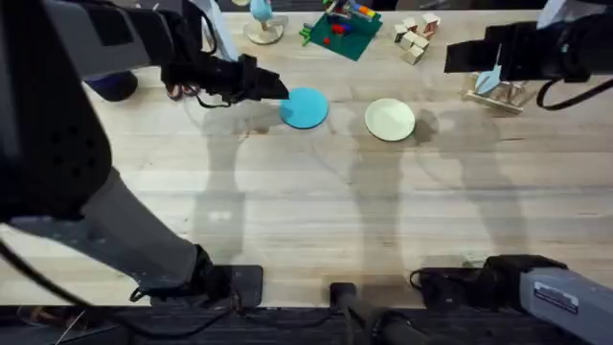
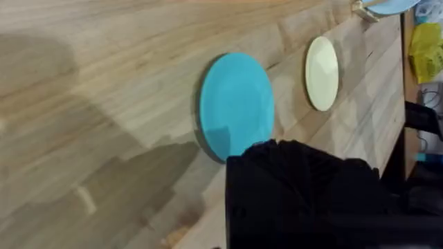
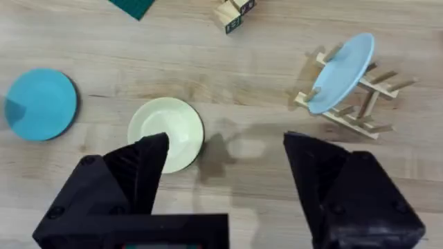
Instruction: Pick up the plates from the table one by one and place each into a slot on the dish rack.
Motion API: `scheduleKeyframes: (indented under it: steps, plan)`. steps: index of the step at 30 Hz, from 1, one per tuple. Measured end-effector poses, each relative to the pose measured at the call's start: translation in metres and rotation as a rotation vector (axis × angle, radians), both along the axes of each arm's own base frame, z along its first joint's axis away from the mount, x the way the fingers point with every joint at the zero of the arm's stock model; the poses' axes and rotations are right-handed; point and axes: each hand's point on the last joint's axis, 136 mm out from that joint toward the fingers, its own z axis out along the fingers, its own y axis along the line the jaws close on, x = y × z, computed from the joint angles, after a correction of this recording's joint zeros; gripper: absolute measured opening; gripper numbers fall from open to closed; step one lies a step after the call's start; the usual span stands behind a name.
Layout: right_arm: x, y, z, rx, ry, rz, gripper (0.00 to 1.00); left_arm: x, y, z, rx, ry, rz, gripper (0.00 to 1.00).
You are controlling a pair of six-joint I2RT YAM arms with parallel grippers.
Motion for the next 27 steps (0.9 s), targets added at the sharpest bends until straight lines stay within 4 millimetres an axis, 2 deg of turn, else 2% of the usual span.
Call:
scheduleKeyframes:
  steps: [13,19,27]
  plan:
    - [0.0,0.0,0.0,0.0,0.0,0.0,0.996,0.009,-0.003,-0.046,-0.036,0.059,-0.009,0.041]
    - [0.0,0.0,0.0,0.0,0.0,0.0,0.996,0.012,-0.008,-0.054,-0.089,0.068,-0.02,0.041]
    - [0.0,0.0,0.0,0.0,0.0,0.0,0.996,0.013,-0.01,-0.054,-0.125,0.078,-0.026,0.04]
